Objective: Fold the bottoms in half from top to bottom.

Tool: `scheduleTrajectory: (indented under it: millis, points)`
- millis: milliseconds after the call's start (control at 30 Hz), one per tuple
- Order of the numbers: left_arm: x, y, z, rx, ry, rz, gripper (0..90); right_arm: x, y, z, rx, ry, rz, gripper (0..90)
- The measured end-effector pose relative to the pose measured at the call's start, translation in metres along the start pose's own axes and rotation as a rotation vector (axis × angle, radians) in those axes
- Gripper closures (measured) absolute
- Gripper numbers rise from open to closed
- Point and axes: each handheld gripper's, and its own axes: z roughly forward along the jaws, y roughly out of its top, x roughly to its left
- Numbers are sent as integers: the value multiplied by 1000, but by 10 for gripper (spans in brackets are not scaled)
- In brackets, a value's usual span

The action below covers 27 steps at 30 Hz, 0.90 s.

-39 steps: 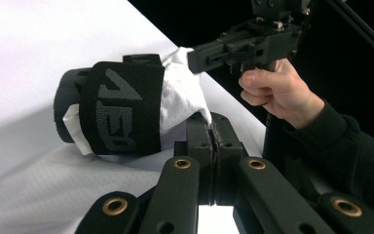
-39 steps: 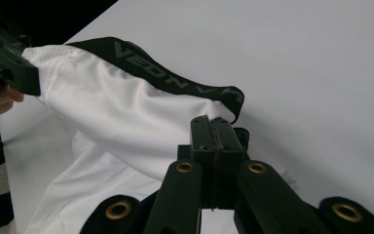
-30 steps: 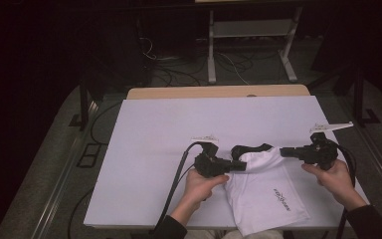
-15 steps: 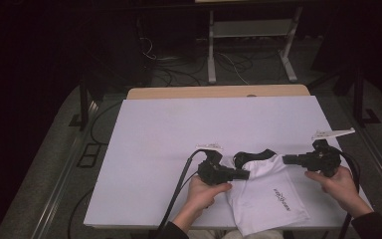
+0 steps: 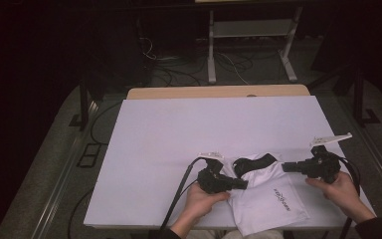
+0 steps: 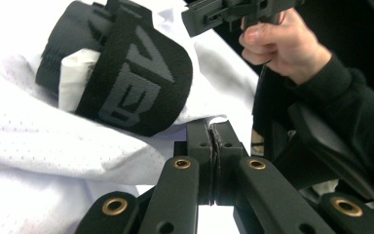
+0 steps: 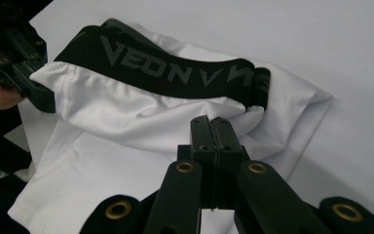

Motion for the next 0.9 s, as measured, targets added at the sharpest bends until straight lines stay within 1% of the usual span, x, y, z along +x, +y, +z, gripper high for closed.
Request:
scheduleTrajectory:
  millis: [133,233,267,300,333,367,400,467,567,700,767,833,900]
  points:
    - [-1,-1,1,26,12,2,879,1,-4,2,23,8,2,884]
    - [-2,-2,2,49,17,11,879,2,-8,2,36,21,7,877]
    - [-2,-2,2,57,17,9,879,2,-9,2,46,22,13,872]
    - [-1,-2,2,68,20,15,880,1,-10,2,49,26,21,857]
    - [-1,-3,3,74,23,15,879,1,-11,2,50,29,27,820]
    - [-1,-3,3,78,25,17,879,2,-12,2,47,25,23,777]
    - [-1,-3,3,80,26,17,879,2,-12,1,44,19,20,758]
    - [-1,-3,3,83,26,13,879,2,-12,0,36,26,21,696]
    - [-2,-3,4,99,33,19,879,0,-10,-1,25,28,23,637]
    - [-2,-2,6,115,37,31,878,-1,-8,0,26,35,27,540]
    - [-2,-1,6,125,37,36,877,-2,-5,1,28,40,31,507]
    - [-2,0,6,135,39,39,877,-3,-2,3,28,21,31,481]
    - [-3,0,7,149,46,45,877,-4,1,6,26,22,38,467]
